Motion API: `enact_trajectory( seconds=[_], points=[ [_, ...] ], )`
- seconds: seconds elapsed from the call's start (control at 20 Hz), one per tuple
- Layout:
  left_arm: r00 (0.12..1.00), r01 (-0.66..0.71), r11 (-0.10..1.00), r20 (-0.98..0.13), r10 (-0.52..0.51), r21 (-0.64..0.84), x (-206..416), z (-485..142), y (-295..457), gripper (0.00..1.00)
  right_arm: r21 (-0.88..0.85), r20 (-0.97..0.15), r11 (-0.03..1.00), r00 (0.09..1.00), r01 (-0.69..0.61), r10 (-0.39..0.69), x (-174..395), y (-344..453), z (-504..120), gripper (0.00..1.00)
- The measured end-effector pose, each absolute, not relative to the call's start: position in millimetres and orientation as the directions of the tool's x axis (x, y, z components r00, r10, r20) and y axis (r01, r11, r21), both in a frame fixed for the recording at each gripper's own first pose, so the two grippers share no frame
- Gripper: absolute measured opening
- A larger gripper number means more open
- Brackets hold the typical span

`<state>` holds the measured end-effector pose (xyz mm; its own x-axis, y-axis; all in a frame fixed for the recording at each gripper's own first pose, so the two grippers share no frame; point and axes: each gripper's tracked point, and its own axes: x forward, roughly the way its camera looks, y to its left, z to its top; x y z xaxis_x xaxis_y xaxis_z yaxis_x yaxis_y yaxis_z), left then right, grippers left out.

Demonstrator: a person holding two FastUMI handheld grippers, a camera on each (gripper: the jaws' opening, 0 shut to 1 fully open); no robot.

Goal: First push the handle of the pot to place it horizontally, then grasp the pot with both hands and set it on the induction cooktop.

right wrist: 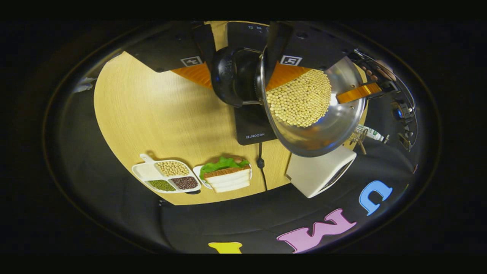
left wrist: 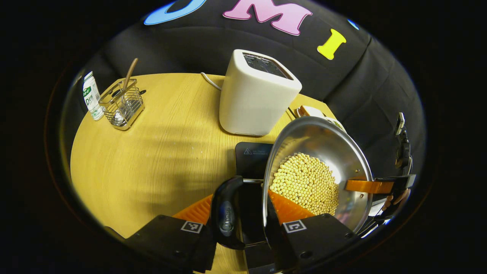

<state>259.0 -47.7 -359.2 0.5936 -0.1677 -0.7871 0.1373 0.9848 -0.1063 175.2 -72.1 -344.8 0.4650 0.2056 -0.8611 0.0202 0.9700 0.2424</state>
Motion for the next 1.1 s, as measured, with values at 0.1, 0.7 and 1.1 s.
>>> enact_trajectory(
  seconds=[0.1, 0.7, 1.1],
  points=[
    [0.593, 0.136, 0.984, -0.786, -0.174, -0.116, 258.8, -358.5, -48.2, 0.62, 0.248, -0.863, 0.968, 0.46, 0.026, 0.208, 172.9, -71.9, -344.2, 0.59],
    [0.668, 0.059, 0.996, -0.738, -0.092, -0.07, 262.0, -317.4, -40.5, 0.96, 0.265, -0.809, 0.964, 0.549, 0.019, 0.211, 180.1, -89.4, -308.0, 0.99],
    [0.873, -0.015, 1.0, -0.488, 0.022, 0.017, 216.2, -183.6, -39.1, 0.96, 0.186, -0.561, 0.98, 0.811, -0.07, 0.164, 175.3, -114.0, -180.0, 0.99]
  ],
)
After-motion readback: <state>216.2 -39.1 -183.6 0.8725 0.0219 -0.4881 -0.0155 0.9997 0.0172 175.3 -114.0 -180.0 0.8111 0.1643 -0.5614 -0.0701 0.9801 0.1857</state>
